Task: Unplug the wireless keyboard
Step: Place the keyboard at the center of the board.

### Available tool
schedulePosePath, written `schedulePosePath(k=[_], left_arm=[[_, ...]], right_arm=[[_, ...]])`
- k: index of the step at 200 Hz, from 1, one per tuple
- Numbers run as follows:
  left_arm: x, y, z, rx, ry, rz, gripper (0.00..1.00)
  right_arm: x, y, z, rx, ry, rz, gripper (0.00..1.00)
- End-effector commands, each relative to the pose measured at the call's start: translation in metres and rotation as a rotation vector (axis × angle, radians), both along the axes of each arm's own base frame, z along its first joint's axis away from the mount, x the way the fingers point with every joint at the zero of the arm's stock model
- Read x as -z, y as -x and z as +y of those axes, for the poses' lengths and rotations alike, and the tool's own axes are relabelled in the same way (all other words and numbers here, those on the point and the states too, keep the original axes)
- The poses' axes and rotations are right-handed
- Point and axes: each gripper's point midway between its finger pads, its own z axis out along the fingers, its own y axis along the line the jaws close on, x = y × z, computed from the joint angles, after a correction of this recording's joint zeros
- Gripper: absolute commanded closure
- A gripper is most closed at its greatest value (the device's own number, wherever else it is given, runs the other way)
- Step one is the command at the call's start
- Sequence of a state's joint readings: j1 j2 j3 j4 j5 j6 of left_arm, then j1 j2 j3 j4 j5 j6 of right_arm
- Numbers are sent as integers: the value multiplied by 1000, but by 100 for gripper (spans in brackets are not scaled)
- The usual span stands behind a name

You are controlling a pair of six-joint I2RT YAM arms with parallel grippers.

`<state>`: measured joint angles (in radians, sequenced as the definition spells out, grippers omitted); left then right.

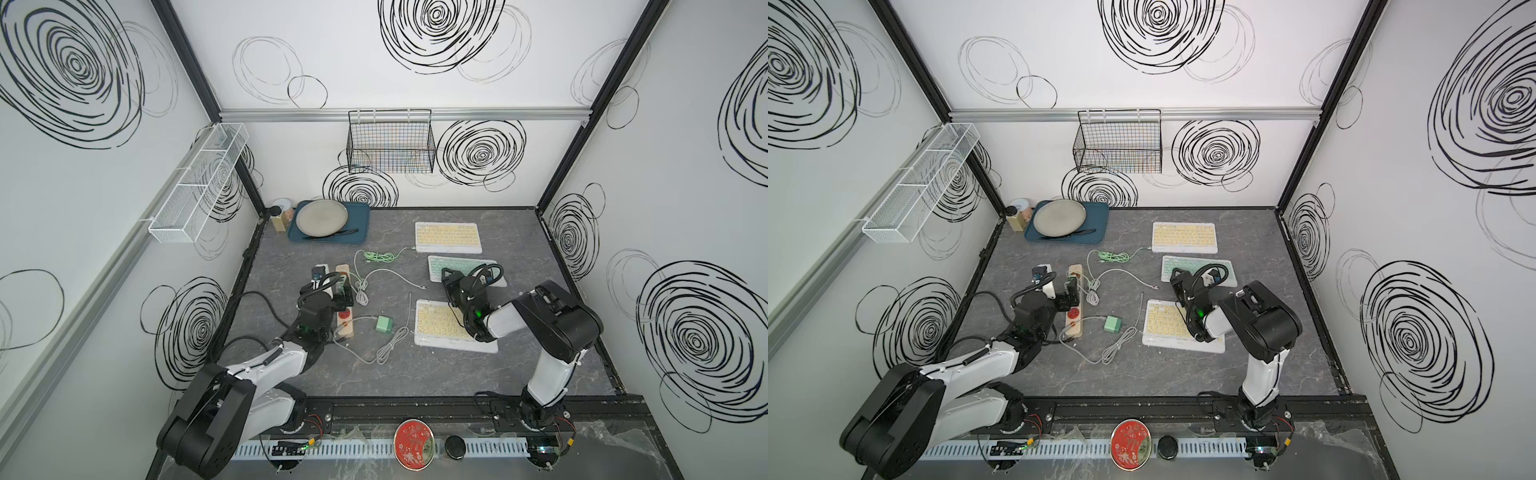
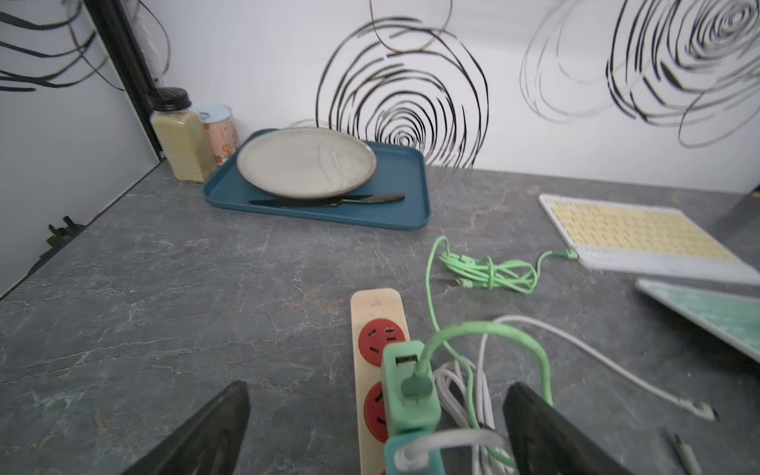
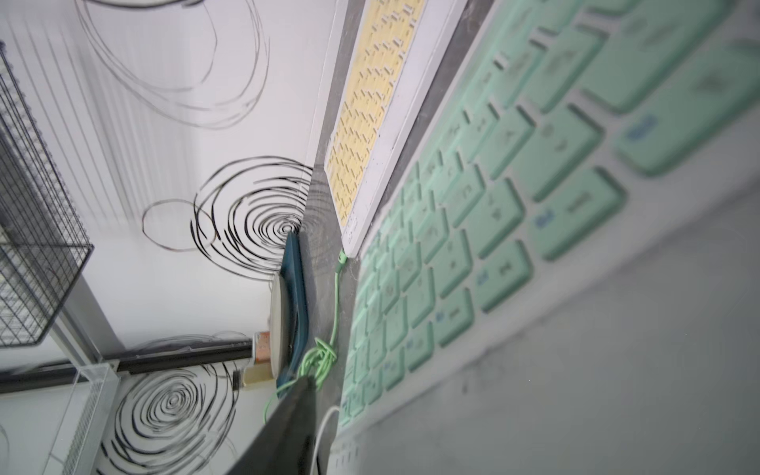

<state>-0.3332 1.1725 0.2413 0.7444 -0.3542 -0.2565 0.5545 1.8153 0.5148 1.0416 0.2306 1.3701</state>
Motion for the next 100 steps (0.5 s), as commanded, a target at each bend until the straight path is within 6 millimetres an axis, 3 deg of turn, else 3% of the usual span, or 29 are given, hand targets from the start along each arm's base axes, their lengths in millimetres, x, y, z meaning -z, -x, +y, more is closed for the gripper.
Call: schedulePosePath(k=[1,63,100], left_arm=[[-11,-2,21,-81,119,-119,1],[-15,1,27,-104,137,-147,0],[-17,3,27,-95,137,-159,1]], right_arm=[[-20,-7,9,0,8,-52,41],[-45,19,12,29,83,-91,36],[-43,29,19,-1,99,-70,35]])
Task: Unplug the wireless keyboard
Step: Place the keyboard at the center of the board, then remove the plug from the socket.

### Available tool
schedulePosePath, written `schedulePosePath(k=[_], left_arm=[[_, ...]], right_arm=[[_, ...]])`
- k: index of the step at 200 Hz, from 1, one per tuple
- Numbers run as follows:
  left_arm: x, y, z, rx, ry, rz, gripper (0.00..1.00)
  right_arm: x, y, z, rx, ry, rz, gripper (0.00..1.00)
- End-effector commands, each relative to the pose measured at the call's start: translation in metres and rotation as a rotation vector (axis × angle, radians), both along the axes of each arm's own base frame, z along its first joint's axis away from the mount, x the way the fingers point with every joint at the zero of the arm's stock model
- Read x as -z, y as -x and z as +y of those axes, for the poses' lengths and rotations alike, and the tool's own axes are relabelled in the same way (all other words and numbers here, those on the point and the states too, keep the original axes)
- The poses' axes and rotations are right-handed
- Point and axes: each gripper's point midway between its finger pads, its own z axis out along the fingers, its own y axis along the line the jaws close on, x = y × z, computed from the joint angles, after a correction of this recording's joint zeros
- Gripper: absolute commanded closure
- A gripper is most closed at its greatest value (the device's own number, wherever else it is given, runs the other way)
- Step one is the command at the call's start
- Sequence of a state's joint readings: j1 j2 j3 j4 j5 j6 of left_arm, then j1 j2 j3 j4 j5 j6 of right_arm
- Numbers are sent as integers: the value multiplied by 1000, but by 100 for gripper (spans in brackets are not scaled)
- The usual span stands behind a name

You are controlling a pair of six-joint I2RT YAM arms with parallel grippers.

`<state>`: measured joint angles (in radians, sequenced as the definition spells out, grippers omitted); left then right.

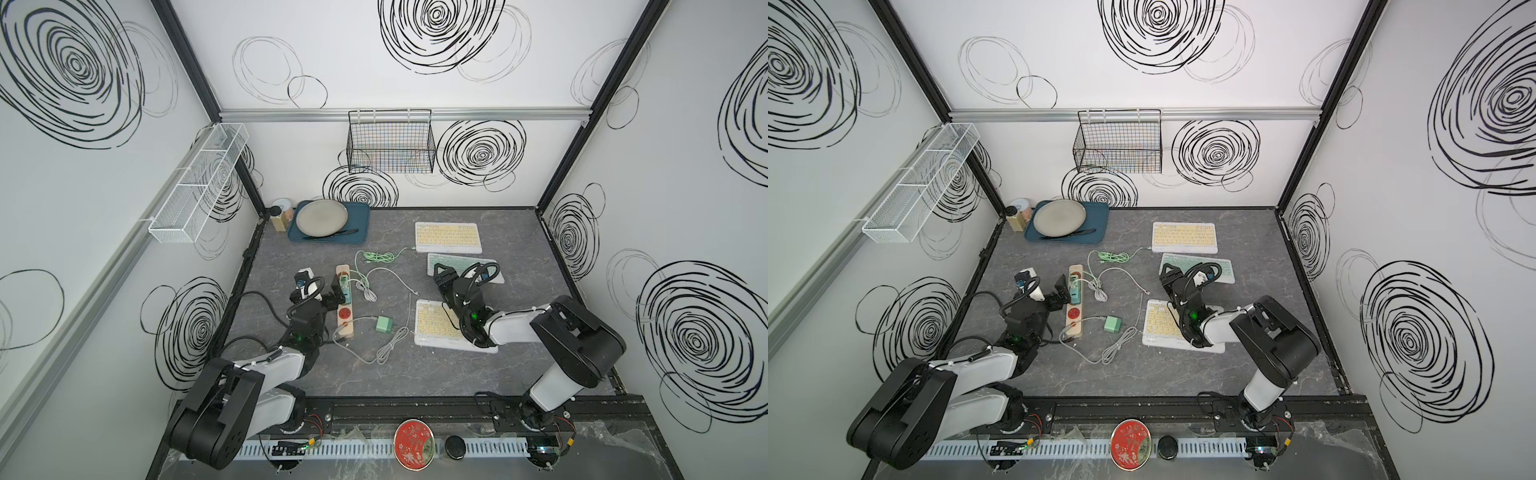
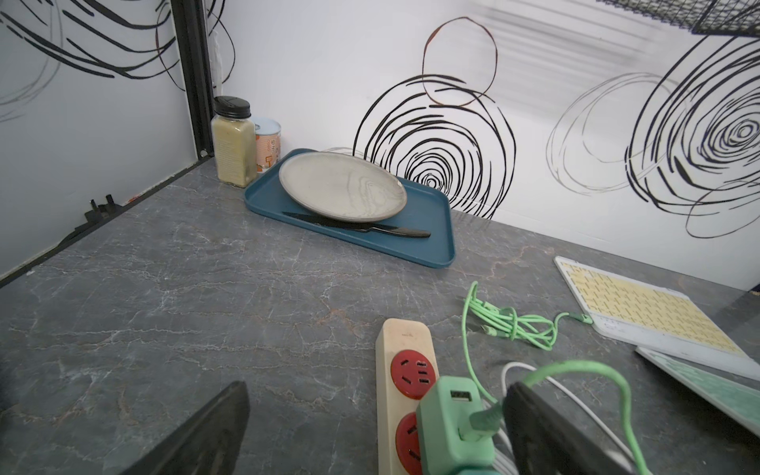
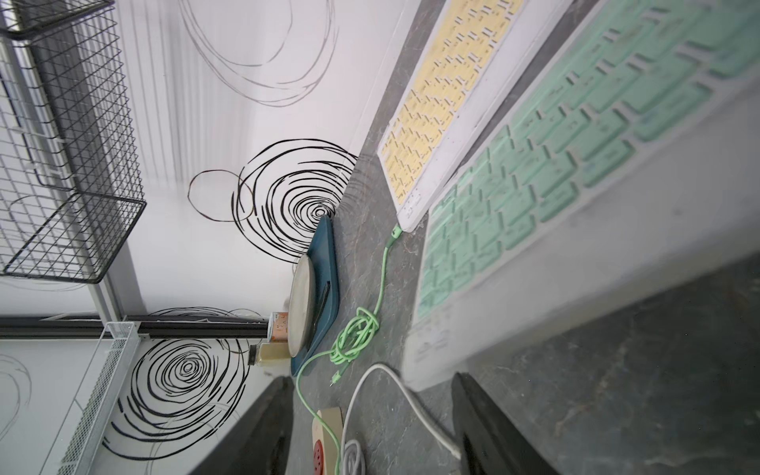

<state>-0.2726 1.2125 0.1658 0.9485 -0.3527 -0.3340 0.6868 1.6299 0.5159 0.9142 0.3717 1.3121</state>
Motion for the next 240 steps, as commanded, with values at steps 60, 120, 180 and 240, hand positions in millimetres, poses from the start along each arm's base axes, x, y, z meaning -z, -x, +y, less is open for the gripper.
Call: schedulePosePath(k=[60,120,180,240], left_arm=[[-15,2,4,-18,35,-79,1],[-14,1,4,-15,35,-79,1],[-15,3,6,-19,46,-85,0],[-15,5,9,-26,61,-94,1]], right_arm=[[-12,-7,17,-43,200,-10,28],[-114,-58,78,-123,473,-422,33],[-167,-73,125,-108,814,-830,29],[-161,-91,185,-246,1096,-979,25]])
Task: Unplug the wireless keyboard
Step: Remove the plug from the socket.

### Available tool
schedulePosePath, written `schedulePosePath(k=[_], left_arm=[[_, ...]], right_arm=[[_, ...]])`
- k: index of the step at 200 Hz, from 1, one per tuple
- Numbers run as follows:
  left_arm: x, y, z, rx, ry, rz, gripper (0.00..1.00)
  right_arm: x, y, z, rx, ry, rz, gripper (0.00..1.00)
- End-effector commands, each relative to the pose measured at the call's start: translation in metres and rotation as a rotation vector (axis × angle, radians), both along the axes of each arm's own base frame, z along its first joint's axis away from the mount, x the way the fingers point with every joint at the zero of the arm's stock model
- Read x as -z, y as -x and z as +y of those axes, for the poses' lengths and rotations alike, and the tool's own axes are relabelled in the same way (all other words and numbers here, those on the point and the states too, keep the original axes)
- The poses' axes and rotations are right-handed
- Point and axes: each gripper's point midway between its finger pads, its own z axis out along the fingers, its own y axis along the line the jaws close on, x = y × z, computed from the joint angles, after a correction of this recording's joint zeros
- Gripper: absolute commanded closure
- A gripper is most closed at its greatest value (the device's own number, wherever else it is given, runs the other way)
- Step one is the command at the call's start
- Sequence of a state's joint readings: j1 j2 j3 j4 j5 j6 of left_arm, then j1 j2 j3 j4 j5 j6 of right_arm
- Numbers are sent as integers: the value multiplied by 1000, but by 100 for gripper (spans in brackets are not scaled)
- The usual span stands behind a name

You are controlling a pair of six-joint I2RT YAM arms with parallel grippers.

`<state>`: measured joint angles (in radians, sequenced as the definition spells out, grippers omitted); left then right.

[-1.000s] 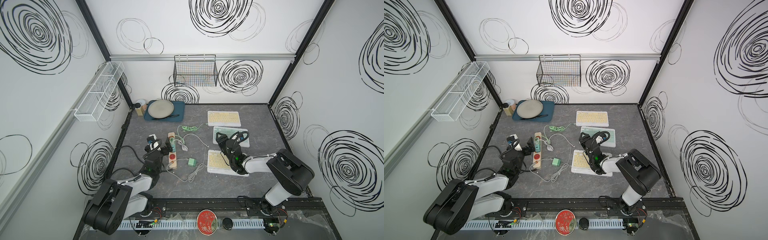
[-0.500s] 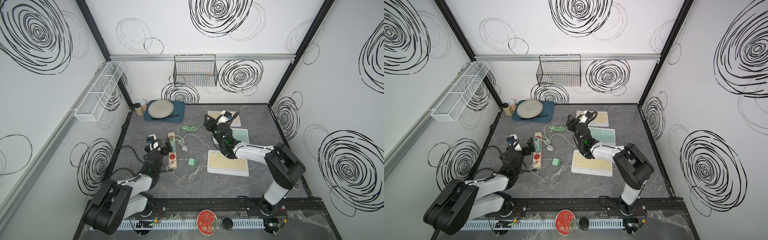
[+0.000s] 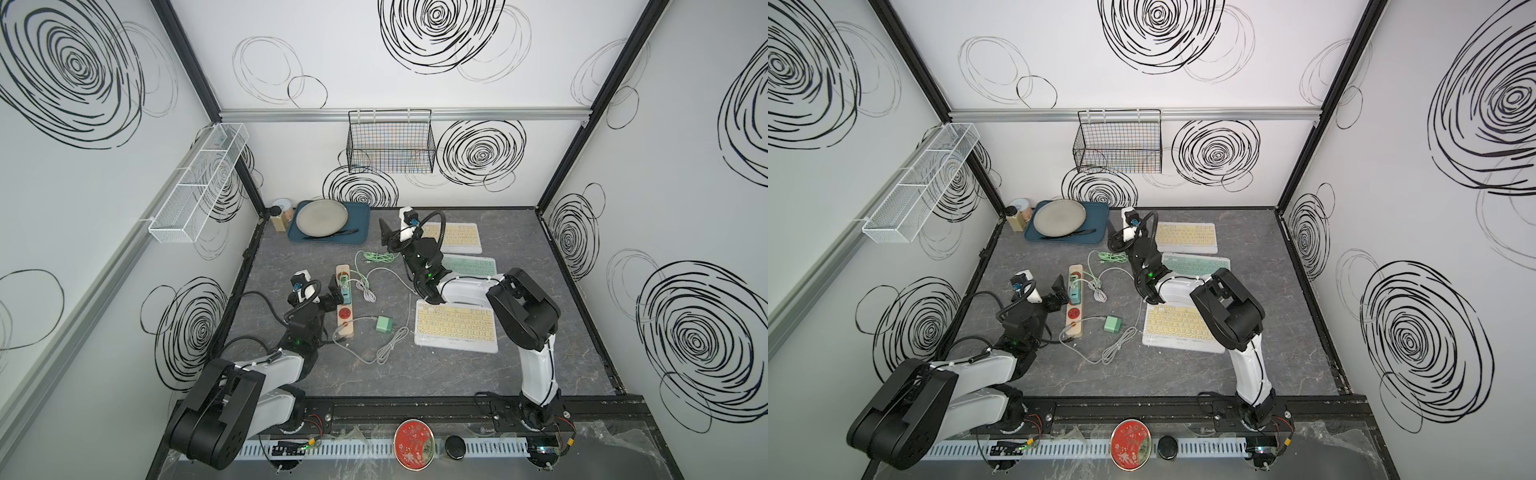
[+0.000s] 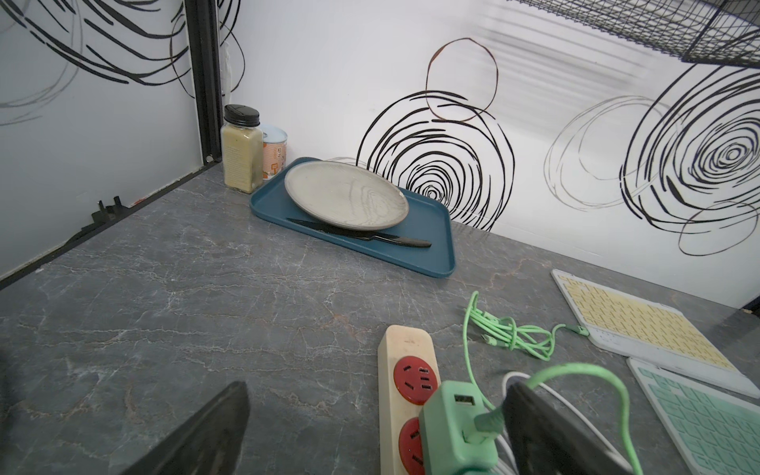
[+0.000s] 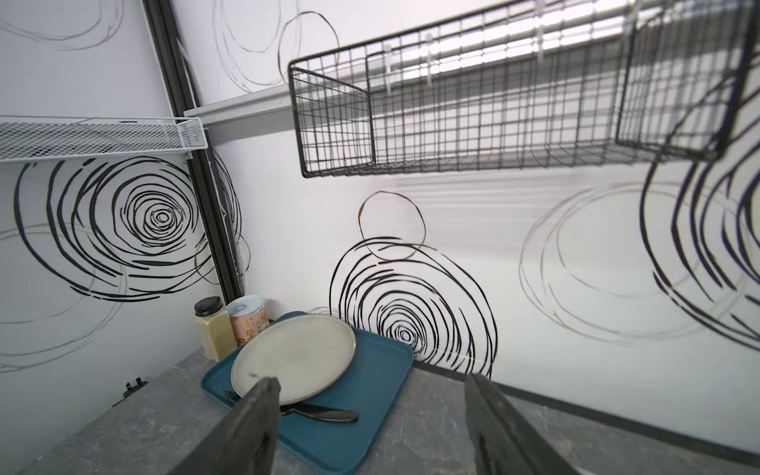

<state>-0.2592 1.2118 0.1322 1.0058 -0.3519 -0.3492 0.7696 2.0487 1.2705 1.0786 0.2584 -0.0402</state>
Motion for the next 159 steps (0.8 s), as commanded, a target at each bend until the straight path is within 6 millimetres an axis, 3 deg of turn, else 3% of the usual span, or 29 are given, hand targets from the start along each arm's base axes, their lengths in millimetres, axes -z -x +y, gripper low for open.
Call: schedulePosePath(k=[1,33,72,92,105,128,159], left_arm=[[-15,0,4,-12,39,-70,1],[-14,0,5,-14,42,-63,0],[-13,-2,4,-12,43,-58,1],[-13,-2,5,-12,43,-56,1],[-13,-2,5,-12,43,-57,1],[-13,-3,5,-15,45,-55,1],[-11,-2,9,-27,61,-53,0]], right_arm=[[-9,-1,25,-31,157,-130,25],[6,-10,53,-78,294,-181,23],[23,-27,73,-82,418,-178,21],[21,-13,78,-98,428,-221,20],[10,0,77,-101,395,-262,16],[-3,8,80,-130,333,-203,16],[2,11,86,-123,280,-60,18]])
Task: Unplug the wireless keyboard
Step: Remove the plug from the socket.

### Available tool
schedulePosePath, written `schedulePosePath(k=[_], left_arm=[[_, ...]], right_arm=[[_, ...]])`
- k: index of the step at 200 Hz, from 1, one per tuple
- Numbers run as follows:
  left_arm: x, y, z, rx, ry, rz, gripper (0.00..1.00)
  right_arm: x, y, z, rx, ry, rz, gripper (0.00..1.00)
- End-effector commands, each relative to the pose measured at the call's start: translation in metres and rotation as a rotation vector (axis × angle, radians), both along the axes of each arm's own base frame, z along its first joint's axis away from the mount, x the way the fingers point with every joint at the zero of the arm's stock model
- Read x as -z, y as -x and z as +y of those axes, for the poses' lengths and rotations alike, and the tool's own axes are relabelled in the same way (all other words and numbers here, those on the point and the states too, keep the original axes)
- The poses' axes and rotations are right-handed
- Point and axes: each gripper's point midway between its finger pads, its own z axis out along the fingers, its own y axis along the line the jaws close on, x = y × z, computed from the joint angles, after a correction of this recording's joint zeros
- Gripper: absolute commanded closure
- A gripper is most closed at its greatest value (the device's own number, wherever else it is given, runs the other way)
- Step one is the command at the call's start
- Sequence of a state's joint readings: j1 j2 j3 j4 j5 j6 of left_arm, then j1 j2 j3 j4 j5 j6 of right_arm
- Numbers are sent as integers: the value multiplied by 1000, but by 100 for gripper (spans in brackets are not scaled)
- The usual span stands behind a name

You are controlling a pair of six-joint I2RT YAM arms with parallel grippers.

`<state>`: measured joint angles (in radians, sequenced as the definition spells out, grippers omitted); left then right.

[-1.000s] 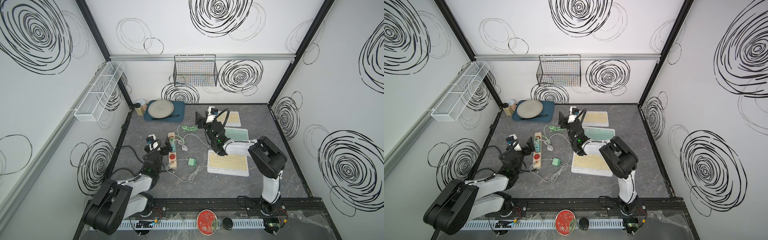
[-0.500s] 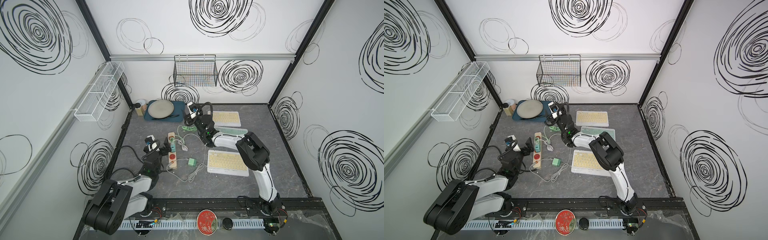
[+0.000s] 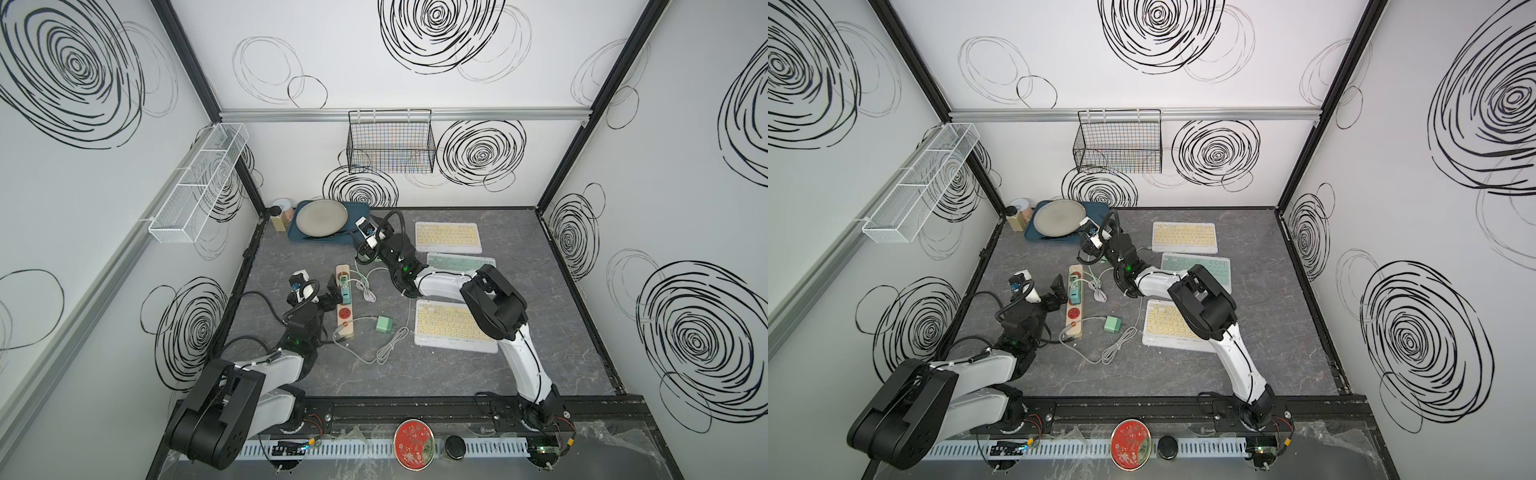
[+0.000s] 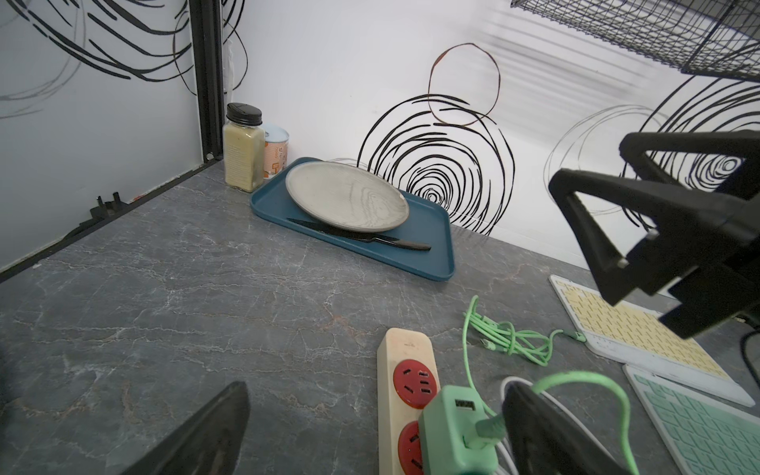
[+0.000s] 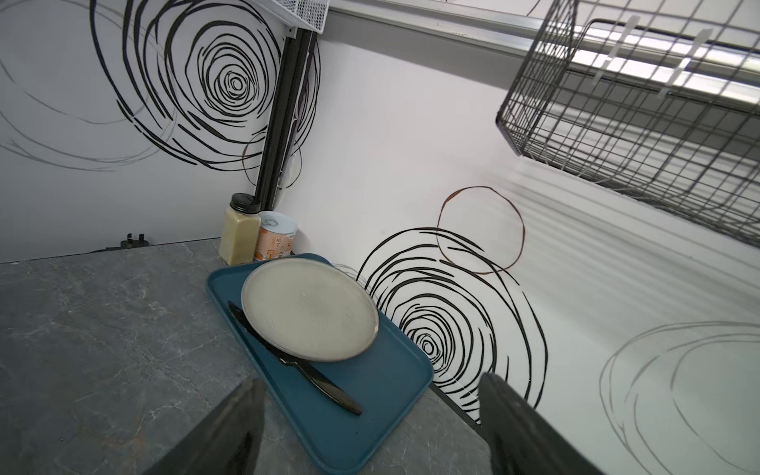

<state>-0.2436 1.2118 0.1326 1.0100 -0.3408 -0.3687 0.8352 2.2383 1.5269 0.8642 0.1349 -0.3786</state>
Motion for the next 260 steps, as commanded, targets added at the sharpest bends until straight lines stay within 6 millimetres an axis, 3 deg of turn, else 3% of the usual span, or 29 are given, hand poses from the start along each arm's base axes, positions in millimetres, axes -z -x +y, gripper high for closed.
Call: schedulePosePath(k=[1,54,81,108,137,213,260], left_arm=[[-10,-1,6,-20,40,-47,0],[-4,7,37,-108,168,-60,1],[4,7,52,-179,223,-34,1],[19,5,69,-290,261,50,0],[23,-3,63,-241,254,102,1],[24,2,73,-315,317,85,1],[13,3,57,-167,309,60,1]], right_arm=[[-45,10,-1,18,-115,52,18],[-15,26,6,102,-248,394,28],[10,66,11,132,-297,529,39],[32,114,28,196,-246,532,38],[42,139,40,200,-239,588,37],[43,166,40,203,-266,666,37],[50,178,40,171,-275,732,37]])
